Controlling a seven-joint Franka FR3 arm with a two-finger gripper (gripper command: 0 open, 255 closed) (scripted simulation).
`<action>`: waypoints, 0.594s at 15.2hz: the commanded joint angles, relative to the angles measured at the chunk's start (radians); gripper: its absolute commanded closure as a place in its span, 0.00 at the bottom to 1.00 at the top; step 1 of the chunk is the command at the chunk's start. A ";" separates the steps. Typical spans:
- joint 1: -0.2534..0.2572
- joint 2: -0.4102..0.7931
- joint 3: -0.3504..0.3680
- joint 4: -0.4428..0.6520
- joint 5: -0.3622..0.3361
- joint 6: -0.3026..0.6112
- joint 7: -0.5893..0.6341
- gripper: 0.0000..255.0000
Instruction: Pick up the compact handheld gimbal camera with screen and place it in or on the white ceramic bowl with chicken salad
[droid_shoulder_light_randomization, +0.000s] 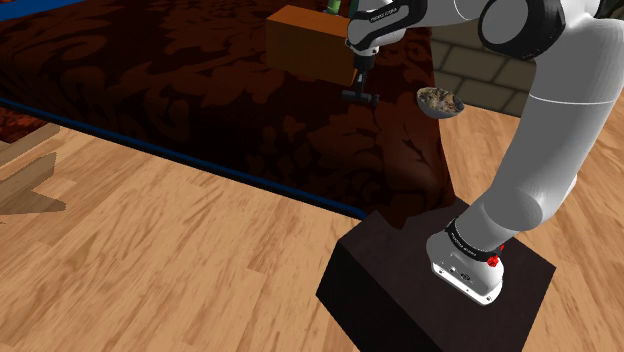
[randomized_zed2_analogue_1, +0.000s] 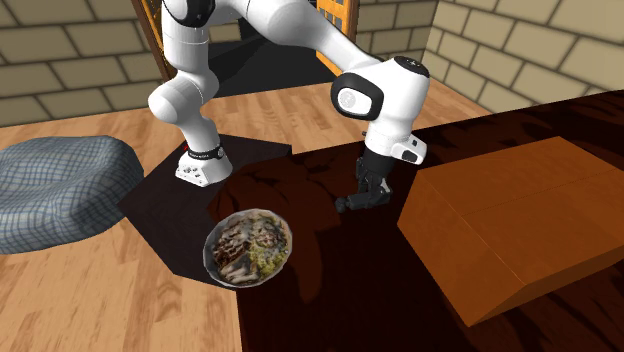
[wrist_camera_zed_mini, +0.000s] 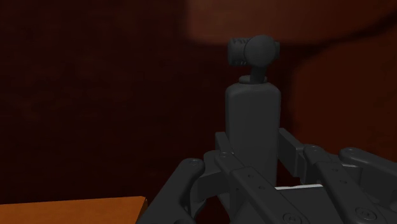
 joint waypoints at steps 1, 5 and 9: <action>0.000 0.000 0.000 -0.001 0.000 0.000 0.000 1.00; 0.002 -0.023 -0.002 0.022 -0.004 -0.045 -0.001 1.00; 0.003 -0.042 -0.003 0.050 -0.007 -0.092 -0.002 1.00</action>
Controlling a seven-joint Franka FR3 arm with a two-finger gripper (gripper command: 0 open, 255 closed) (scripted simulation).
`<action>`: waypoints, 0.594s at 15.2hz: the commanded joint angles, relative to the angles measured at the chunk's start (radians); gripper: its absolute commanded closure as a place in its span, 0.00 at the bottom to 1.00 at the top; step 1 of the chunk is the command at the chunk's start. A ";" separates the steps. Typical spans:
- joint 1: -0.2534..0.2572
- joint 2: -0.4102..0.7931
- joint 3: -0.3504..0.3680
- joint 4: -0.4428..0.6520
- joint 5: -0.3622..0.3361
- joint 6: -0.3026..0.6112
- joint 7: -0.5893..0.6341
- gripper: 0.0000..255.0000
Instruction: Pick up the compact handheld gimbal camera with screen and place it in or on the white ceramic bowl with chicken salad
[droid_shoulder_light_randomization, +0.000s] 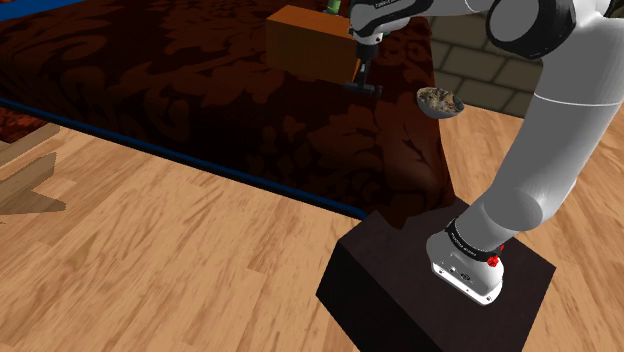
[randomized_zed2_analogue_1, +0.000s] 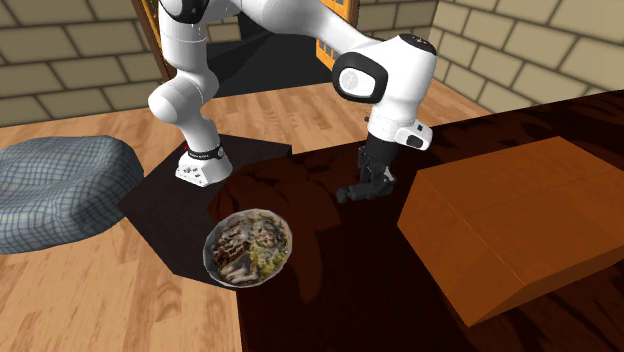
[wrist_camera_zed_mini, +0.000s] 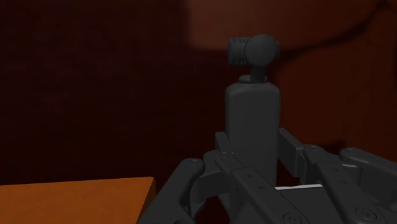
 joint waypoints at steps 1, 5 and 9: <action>0.001 -0.010 -0.001 0.012 -0.002 -0.022 0.000 1.00; 0.002 -0.026 -0.002 0.045 -0.004 -0.070 -0.002 1.00; 0.002 -0.039 -0.003 0.081 -0.006 -0.119 -0.005 1.00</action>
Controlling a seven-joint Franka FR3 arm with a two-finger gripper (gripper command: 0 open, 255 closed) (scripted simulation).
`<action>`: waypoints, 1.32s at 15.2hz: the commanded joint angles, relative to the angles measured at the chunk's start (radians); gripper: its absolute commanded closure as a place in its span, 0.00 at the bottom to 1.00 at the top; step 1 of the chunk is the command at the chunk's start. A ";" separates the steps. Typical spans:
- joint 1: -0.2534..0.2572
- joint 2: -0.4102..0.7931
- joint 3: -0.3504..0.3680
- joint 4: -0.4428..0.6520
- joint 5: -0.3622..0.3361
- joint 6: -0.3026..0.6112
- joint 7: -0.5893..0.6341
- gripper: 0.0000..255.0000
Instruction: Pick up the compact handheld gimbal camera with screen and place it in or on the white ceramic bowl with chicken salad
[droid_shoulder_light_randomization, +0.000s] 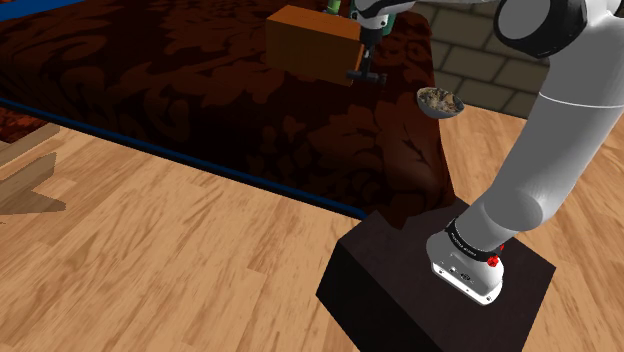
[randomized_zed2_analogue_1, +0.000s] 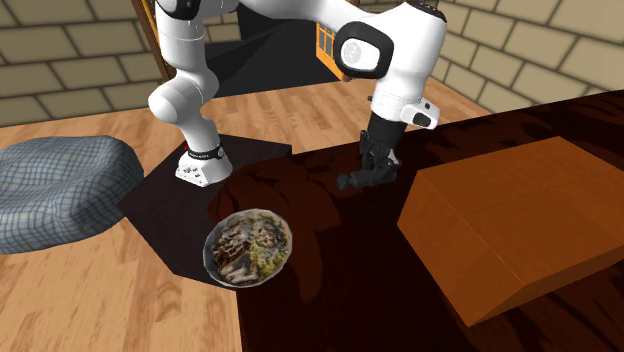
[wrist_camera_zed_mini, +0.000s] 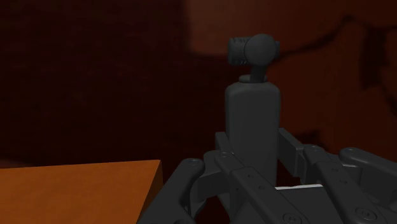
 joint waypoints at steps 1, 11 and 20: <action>0.001 -0.005 0.000 0.019 -0.001 -0.024 0.000 1.00; 0.000 -0.020 -0.002 0.133 -0.002 -0.152 -0.009 1.00; -0.074 -0.187 -0.064 -0.075 -0.039 -0.096 -0.138 1.00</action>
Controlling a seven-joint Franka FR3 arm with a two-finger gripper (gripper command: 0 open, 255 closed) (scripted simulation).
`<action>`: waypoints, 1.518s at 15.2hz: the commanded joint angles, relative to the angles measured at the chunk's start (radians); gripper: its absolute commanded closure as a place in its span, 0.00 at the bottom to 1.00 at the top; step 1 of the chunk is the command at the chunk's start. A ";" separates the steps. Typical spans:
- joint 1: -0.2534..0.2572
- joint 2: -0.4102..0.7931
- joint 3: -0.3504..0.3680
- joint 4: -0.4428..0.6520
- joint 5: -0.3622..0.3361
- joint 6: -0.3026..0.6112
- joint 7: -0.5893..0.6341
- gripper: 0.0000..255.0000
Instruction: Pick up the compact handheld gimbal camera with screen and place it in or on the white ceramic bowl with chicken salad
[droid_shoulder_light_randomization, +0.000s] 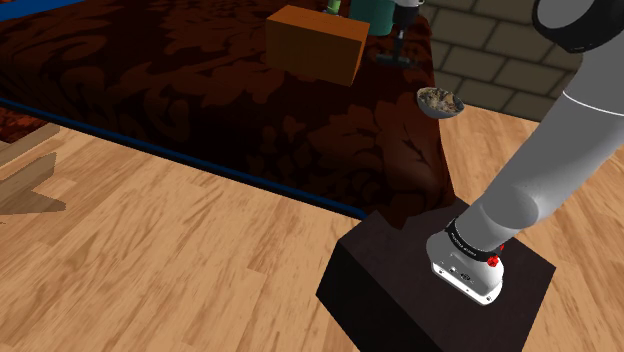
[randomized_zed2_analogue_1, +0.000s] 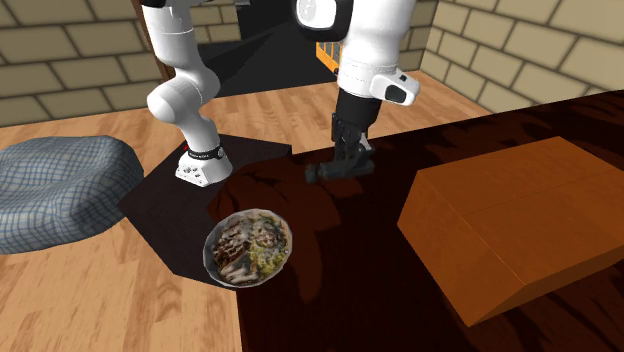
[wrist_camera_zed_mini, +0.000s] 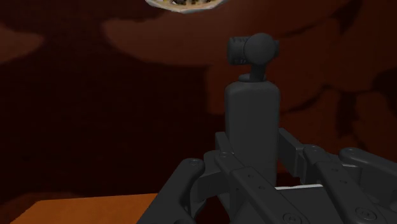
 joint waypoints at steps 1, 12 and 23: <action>-0.019 -0.049 -0.017 -0.064 -0.013 0.019 -0.034 1.00; -0.134 -0.178 -0.131 -0.204 -0.064 0.062 -0.246 1.00; -0.175 -0.179 -0.176 -0.296 -0.072 0.163 -0.317 1.00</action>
